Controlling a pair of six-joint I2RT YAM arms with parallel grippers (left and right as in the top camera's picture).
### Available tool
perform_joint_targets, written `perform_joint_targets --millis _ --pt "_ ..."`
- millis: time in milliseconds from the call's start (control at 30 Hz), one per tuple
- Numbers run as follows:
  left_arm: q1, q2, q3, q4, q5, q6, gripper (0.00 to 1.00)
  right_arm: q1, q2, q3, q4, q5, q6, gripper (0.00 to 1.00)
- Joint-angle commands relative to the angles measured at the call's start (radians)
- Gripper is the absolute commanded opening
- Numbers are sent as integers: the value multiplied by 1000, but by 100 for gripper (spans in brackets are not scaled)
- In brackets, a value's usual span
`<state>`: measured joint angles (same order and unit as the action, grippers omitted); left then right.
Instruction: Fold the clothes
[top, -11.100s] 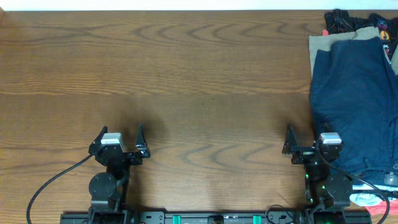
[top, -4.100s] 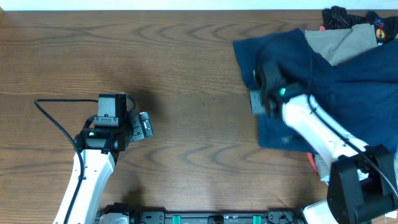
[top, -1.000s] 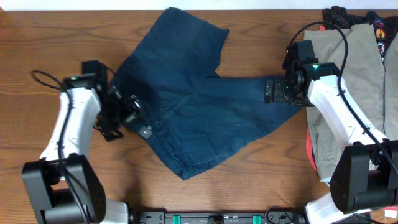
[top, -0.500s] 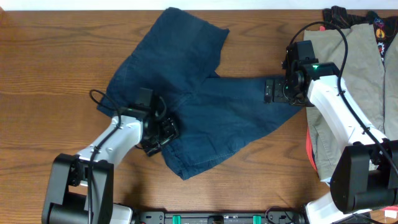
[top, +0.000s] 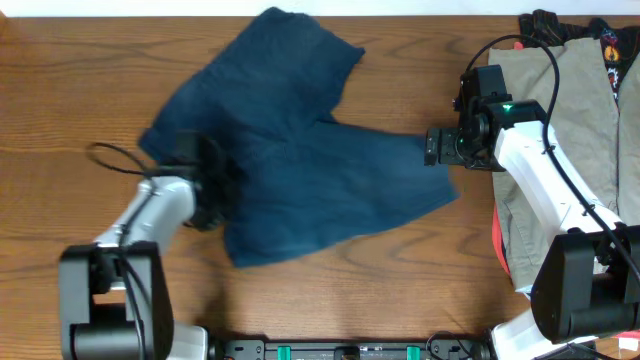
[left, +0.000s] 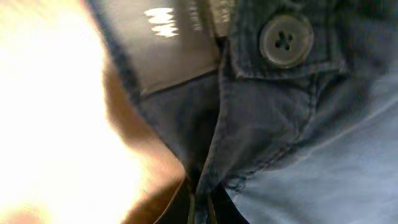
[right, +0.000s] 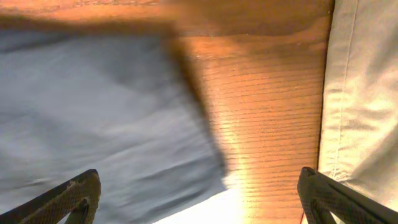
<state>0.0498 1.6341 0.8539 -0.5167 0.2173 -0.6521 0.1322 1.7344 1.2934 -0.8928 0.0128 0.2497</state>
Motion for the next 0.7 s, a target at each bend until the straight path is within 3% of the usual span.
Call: perform_joint_targets --millis 0,33,133,200,433,667 --pt "103 6 105 -1 -39 86 6 -13 5 0 3 -42 21 99" --pt "124 6 126 -7 -6 96 11 -13 5 0 3 -71 19 99" --pt "156 6 148 -72 114 103 74 -13 5 0 -1 -157 19 99" --pt "156 6 148 -158 140 103 97 -13 5 0 -9 -190 19 99" --pt "154 6 144 -563 142 68 98 -13 5 -12 -95 -228 173 99" --pt "139 -55 45 -525 238 -37 98 -13 5 -114 -93 -283 401 97"
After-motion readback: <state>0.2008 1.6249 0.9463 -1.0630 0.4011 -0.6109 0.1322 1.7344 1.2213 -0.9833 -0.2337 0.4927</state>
